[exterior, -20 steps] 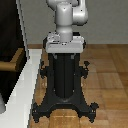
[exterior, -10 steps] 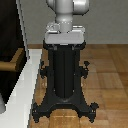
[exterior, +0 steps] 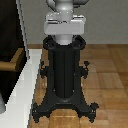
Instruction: Open the door by pressing down and pulling on the handle.
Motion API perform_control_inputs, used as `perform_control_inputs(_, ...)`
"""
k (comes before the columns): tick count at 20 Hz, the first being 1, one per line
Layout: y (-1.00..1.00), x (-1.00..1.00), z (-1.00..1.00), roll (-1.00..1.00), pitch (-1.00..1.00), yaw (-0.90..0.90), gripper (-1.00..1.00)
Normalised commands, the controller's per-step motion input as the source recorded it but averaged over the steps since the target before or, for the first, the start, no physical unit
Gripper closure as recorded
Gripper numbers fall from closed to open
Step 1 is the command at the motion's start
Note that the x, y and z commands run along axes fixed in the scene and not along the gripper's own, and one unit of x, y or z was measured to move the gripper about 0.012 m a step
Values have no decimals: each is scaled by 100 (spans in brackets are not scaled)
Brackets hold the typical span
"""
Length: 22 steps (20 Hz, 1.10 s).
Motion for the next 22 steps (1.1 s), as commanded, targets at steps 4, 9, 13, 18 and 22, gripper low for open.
perform_control_inputs(4,0,0,25,0,0,0,-100)
perform_control_inputs(9,-20,0,0,0,0,0,-100)
perform_control_inputs(13,-50,0,0,0,0,0,-100)
perform_control_inputs(18,-40,0,0,0,0,0,-100)
perform_control_inputs(22,-25,0,0,0,0,0,-100)
